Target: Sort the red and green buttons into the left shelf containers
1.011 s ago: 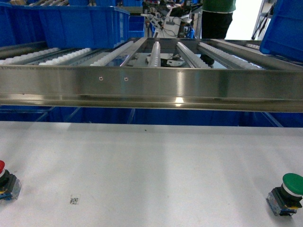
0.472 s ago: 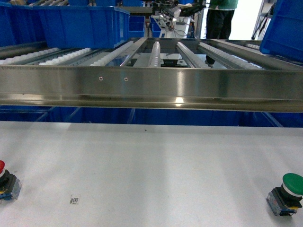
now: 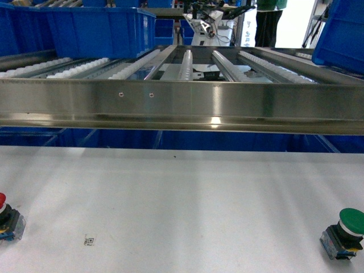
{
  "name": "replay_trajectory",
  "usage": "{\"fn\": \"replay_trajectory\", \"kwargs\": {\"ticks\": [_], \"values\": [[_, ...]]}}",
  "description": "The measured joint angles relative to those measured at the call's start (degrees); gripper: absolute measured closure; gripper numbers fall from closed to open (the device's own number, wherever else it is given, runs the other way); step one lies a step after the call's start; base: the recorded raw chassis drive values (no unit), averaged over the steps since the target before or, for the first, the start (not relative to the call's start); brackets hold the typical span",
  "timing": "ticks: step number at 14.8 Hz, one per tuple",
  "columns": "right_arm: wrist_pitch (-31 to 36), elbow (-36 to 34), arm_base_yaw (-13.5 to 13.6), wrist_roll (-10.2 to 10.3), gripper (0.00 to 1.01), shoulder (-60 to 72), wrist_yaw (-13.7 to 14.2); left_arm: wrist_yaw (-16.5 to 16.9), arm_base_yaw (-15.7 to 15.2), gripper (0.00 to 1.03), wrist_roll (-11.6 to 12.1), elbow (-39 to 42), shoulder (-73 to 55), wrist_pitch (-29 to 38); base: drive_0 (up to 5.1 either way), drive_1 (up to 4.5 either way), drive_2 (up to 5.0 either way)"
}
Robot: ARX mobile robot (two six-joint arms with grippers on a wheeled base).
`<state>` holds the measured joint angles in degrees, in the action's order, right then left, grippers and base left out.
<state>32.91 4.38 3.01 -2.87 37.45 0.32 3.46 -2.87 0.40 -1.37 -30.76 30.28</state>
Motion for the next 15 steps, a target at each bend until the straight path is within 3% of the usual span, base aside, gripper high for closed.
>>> {"fn": "replay_trajectory", "kwargs": {"ticks": [1, 3, 6, 8, 10, 12, 15], "values": [[2.93, 3.72, -0.22, -0.48, 0.03, 8.66, -1.53, 0.81, -0.28, 0.05, -0.02, -2.54, -9.7, 5.79, 0.0, 0.0, 0.0], [0.07, 10.6, -1.14, -1.27, 0.03, 22.25, -4.87, 1.33, -0.33, 0.05, 0.15, -11.06, -25.2, 10.93, 0.0, 0.0, 0.0], [-10.21, 21.73, -1.84, -1.51, 0.03, 37.53, -9.97, 2.86, 0.85, 0.05, 1.49, -20.79, -39.93, 6.23, 0.0, 0.0, 0.0], [-14.86, 28.41, -1.36, -1.97, 0.03, 44.83, -10.95, 3.63, 2.29, 0.05, 1.42, -24.17, -40.65, 5.73, 0.0, 0.0, 0.0], [-20.17, 33.05, -0.26, -4.81, 0.03, 50.73, -11.47, 3.82, 2.47, 0.05, 1.38, -24.35, -40.37, 5.46, 0.0, 0.0, 0.0], [-21.79, 33.83, 0.5, -8.72, 0.03, 54.58, -9.86, 3.82, 2.47, 0.05, 1.36, -24.35, -40.37, 5.46, 0.0, 0.0, 0.0], [-20.87, 33.59, 0.28, -10.27, 0.03, 58.03, -8.44, 3.82, 2.4, 0.05, 1.36, -24.35, -40.37, 5.42, 0.0, 0.0, 0.0]]}}
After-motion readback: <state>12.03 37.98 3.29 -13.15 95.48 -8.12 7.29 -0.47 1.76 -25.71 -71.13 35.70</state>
